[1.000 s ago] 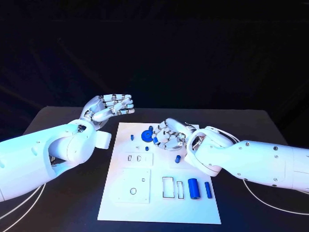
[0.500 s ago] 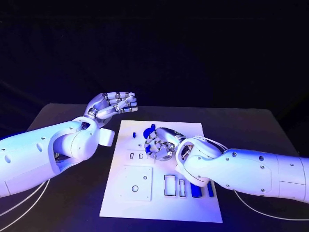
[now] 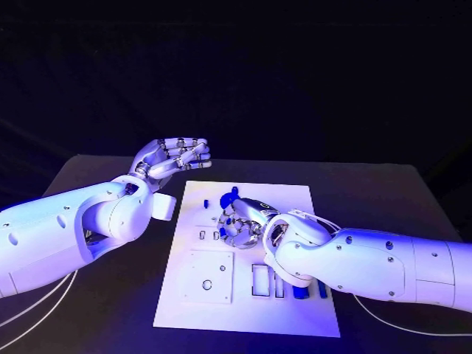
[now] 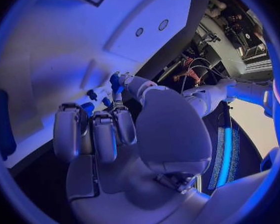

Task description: Assemble the parts on the task board

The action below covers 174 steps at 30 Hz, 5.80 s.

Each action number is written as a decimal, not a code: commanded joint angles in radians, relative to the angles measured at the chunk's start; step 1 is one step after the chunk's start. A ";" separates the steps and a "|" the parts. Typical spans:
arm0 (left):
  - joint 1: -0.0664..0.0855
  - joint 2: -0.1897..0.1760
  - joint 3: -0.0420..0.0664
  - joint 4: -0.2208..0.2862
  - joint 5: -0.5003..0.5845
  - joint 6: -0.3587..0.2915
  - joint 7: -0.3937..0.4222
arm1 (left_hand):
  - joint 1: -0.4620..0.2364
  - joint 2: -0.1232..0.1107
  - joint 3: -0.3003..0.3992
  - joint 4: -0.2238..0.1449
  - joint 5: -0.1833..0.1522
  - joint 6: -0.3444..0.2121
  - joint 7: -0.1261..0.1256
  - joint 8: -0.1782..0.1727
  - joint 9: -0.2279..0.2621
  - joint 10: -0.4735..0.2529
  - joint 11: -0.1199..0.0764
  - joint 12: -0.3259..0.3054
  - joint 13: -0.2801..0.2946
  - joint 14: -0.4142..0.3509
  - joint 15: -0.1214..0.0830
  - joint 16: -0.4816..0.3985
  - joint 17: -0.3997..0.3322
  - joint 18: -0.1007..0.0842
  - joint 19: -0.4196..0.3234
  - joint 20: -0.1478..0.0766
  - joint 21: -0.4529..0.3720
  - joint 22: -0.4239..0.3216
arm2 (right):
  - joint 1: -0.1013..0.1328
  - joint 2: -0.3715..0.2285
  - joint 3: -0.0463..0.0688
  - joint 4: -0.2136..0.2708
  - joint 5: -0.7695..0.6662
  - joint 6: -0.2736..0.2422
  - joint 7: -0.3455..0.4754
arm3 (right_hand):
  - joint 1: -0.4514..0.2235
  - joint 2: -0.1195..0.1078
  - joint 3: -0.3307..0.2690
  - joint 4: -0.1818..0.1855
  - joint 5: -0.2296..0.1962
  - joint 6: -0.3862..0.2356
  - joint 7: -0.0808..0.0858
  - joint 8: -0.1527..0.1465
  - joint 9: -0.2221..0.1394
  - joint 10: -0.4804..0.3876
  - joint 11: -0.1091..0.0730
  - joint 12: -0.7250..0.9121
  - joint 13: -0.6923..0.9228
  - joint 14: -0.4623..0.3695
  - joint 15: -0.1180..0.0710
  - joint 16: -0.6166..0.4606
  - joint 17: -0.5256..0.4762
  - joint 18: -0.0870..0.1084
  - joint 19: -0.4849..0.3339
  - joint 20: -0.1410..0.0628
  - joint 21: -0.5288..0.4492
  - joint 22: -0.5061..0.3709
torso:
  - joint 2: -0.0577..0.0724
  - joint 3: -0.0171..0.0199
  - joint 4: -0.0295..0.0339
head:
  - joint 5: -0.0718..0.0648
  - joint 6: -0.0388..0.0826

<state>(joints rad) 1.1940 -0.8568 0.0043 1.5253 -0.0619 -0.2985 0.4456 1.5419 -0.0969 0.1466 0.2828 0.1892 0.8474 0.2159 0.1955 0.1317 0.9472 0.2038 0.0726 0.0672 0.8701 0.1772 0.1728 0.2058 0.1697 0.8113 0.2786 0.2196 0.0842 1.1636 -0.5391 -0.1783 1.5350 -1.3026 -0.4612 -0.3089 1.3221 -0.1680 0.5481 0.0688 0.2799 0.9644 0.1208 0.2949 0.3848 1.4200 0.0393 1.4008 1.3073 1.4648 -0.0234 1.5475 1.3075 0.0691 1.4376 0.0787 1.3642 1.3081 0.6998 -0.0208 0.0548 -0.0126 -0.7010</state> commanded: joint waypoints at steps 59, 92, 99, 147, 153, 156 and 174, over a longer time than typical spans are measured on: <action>0.000 0.002 0.001 -0.014 -0.002 0.037 0.005 | 0.007 -0.002 0.005 0.000 -0.006 0.004 0.033 -0.004 -0.001 0.005 0.002 -0.005 0.000 -0.006 -0.001 -0.006 0.002 0.011 -0.001 0.006 0.002 -0.002 | -0.013 0.028 -0.002 -0.039 -0.059 0.023 -0.017 | -0.068 -0.062 -0.011 0.026 0.002 -0.088 0.031 -0.007 0.010 -0.041 0.026 -0.048 0.002 0.087 0.015 -0.003 0.176 -0.004 -0.017 0.015 -0.040 0.042 | -0.001 -0.0004 -0.0011 | 0.004 -0.006; 0.000 -0.002 0.000 -0.041 -0.125 0.048 -0.138 | -0.076 -0.005 -0.029 0.006 -0.008 0.009 0.005 0.011 0.004 0.129 -0.049 0.102 0.041 0.233 -0.083 0.303 0.186 0.014 0.190 -0.071 0.165 0.072 | 0.021 -0.054 0.000 0.007 0.257 -0.095 0.374 | 0.138 0.010 -0.438 0.220 0.010 -0.218 0.072 -0.084 -0.066 -0.157 0.065 -0.134 -0.128 0.067 0.050 -0.032 0.103 0.023 -0.075 0.050 -0.170 -0.038 | -0.007 0.0027 -0.0046 | 0.005 0.006; 0.001 -0.006 0.000 -0.049 -0.270 0.083 -0.277 | -0.150 0.013 -0.075 0.001 -0.006 -0.031 -0.012 0.156 0.058 0.084 -0.078 0.394 0.214 0.242 -0.120 0.823 0.496 0.009 0.244 -0.124 0.444 0.244 | 0.062 -0.133 0.004 0.047 0.380 -0.115 0.486 | 0.136 0.016 -0.433 0.220 0.008 -0.204 0.068 -0.067 -0.064 -0.182 0.061 -0.152 -0.155 0.059 0.047 -0.044 0.076 0.031 -0.095 0.048 -0.208 -0.065 | -0.011 0.0052 -0.0079 | 0.012 0.005; 0.043 0.169 -0.009 -0.120 -0.807 0.543 -0.999 | -0.234 0.144 -0.192 0.012 -0.001 -0.048 -0.106 0.495 0.295 0.232 -0.168 1.174 0.883 0.699 -0.206 1.396 1.360 -0.104 0.622 -0.211 1.213 1.151 | 0.156 -0.334 0.005 -0.059 0.687 -0.124 0.480 | 0.122 0.028 -0.426 0.221 0.008 -0.192 0.062 -0.049 -0.062 -0.189 0.056 -0.157 -0.166 0.052 0.042 -0.058 0.049 0.034 -0.102 0.044 -0.230 -0.079 | -0.022 0.0075 -0.0092 | 0.023 -0.025; 0.044 0.177 -0.011 -0.122 -0.816 0.555 -1.009 | -0.271 0.148 -0.212 0.012 -0.005 -0.033 -0.119 0.535 0.336 0.261 -0.178 1.217 0.944 0.701 -0.214 1.398 1.365 -0.106 0.624 -0.217 1.221 1.164 | 0.156 -0.333 0.005 -0.061 0.687 -0.122 0.476 | 0.122 0.028 -0.426 0.221 0.008 -0.192 0.062 -0.049 -0.062 -0.189 0.056 -0.157 -0.166 0.052 0.042 -0.058 0.049 0.034 -0.102 0.044 -0.230 -0.079 | -0.022 0.0069 -0.0091 | 0.024 -0.027; 0.044 0.182 -0.012 -0.125 -0.830 0.554 -1.014 | -0.284 0.148 -0.229 0.012 -0.005 -0.038 -0.124 0.559 0.366 0.262 -0.183 1.223 0.953 0.701 -0.219 1.398 1.365 -0.106 0.623 -0.221 1.222 1.165 | 0.156 -0.332 0.005 -0.062 0.687 -0.120 0.474 | 0.122 0.028 -0.426 0.221 0.008 -0.192 0.062 -0.049 -0.062 -0.189 0.056 -0.157 -0.166 0.052 0.042 -0.058 0.049 0.034 -0.102 0.044 -0.230 -0.079 | -0.022 0.0068 -0.0092 | 0.023 -0.027; 0.044 0.202 -0.015 -0.138 -0.853 0.560 -1.022 | -0.313 0.162 -0.271 0.012 -0.011 -0.056 -0.130 0.599 0.427 0.262 -0.189 1.231 0.963 0.701 -0.224 1.398 1.365 -0.106 0.623 -0.225 1.224 1.169 | 0.156 -0.324 0.005 -0.070 0.686 -0.111 0.468 | 0.122 0.028 -0.426 0.220 0.008 -0.193 0.062 -0.048 -0.062 -0.188 0.056 -0.156 -0.166 0.052 0.042 -0.058 0.048 0.034 -0.102 0.043 -0.230 -0.079 | -0.022 0.0072 -0.0092 | 0.019 -0.033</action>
<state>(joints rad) 1.2365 -0.6590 -0.0107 1.3889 -0.9077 0.2400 -0.5735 1.2414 0.0633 -0.1173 0.2952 0.1821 0.7991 0.0855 0.7882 0.5578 1.2066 0.0197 1.3005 1.0296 1.4669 -0.0411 1.5671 1.3077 0.0830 1.4328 0.0567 1.4388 1.2513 1.3194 -0.8646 -0.1737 1.4659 -0.6143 -0.5886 0.1579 1.4463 -0.1486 0.1165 0.2882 0.2902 0.7697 0.1842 0.2401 0.3224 1.2343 0.0966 1.2497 1.1413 1.4648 0.0197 1.4933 1.3078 0.0846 1.3427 0.1201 1.1395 1.2297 0.6780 -0.0136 0.0455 0.0067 -0.7339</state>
